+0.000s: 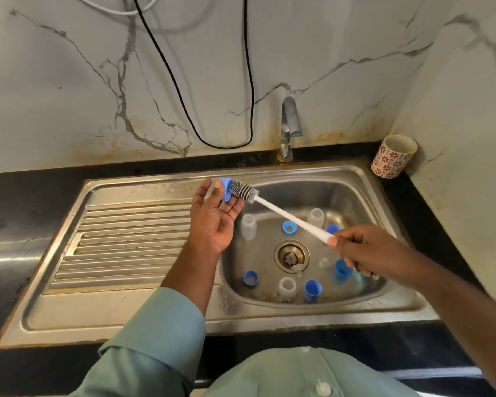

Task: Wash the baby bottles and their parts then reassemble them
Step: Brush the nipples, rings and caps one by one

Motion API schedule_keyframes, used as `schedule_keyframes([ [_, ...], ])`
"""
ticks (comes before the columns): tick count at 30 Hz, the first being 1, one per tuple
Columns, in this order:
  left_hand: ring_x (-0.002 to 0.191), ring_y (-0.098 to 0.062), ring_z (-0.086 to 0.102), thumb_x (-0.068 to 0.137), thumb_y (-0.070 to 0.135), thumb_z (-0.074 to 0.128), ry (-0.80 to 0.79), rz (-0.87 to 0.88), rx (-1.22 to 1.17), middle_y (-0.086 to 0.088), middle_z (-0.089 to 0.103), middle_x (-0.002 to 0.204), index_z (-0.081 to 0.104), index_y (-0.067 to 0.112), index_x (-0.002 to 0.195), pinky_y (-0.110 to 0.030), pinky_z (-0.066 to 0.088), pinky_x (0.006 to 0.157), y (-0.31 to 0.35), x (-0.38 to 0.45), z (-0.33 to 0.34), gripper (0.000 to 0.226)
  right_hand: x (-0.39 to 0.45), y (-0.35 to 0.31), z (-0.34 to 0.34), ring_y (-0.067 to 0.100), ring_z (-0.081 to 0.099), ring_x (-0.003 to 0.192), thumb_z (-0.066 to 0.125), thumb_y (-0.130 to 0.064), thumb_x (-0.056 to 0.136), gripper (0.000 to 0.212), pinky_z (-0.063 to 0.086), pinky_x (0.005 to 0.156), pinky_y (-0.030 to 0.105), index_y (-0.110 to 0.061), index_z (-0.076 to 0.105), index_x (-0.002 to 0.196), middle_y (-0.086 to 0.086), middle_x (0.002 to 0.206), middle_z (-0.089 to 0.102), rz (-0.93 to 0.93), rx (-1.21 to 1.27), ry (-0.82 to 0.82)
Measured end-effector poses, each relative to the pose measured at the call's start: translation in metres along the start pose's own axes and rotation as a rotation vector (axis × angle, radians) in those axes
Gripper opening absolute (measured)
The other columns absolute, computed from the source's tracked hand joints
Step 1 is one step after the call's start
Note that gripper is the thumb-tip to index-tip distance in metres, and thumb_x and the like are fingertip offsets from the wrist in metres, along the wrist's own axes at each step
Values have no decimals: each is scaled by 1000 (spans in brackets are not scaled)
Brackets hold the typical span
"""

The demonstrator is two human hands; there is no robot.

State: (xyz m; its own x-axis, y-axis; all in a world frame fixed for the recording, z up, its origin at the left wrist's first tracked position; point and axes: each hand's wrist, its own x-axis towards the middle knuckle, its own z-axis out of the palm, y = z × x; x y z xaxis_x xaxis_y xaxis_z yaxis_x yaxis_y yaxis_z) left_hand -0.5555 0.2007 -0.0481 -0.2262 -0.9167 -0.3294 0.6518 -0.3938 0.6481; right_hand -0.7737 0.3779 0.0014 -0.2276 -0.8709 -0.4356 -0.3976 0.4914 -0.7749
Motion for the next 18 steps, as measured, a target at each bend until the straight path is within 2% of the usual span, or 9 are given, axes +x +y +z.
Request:
schedule_keyframes([
  [2,108,-38,67,81,16,69,25,-28,-45,-13,65,118,46,23,120,-50,57,86,-1,-1,-1,46,-3,4,12,11,44,46,56,-27,97,16,38,43,23,-20,71,97,2,61,58,-4,68,4],
  [5,101,-31,67,91,-1,61,116,-66,-100,-19,58,123,51,19,119,-37,60,72,0,0,-3,36,-5,2,20,13,52,54,52,-20,100,19,48,50,24,-33,65,105,4,71,62,-46,144,-28],
  [7,101,-28,63,93,-5,56,153,-75,-146,-21,53,125,58,11,114,-33,57,75,4,1,1,27,-5,-1,23,13,58,59,51,-16,100,31,53,57,25,-42,52,117,4,78,64,-70,142,-81],
  [9,105,-28,62,94,-1,59,190,-89,-208,-21,54,127,62,5,111,-36,56,79,7,2,5,18,-6,-7,26,12,61,59,52,-15,99,31,55,59,24,-36,53,122,4,81,64,-85,59,-110],
  [11,113,-28,62,94,6,63,254,-86,-258,-20,58,131,61,1,120,-34,56,79,8,6,7,27,-8,-12,27,11,63,57,54,-17,98,25,54,57,22,-27,60,119,4,80,65,-96,-13,-115],
  [12,115,-26,62,94,7,63,276,-68,-254,-18,59,132,58,0,127,-33,56,81,8,9,8,33,-9,-15,28,10,63,55,54,-18,98,25,54,55,22,-29,60,119,4,80,65,-101,-23,-119],
  [15,98,-19,63,97,6,58,269,-54,-158,-11,60,121,51,1,138,-29,53,94,6,15,12,42,-11,-23,32,8,59,49,54,-23,98,27,51,49,21,-30,59,123,5,81,66,-115,-68,-115],
  [18,93,-24,64,95,2,59,243,-107,-203,-16,62,104,60,-2,118,-32,53,95,5,15,17,23,-5,-31,38,4,48,43,49,-24,100,36,43,43,18,-28,52,135,11,84,65,-116,-93,-36],
])
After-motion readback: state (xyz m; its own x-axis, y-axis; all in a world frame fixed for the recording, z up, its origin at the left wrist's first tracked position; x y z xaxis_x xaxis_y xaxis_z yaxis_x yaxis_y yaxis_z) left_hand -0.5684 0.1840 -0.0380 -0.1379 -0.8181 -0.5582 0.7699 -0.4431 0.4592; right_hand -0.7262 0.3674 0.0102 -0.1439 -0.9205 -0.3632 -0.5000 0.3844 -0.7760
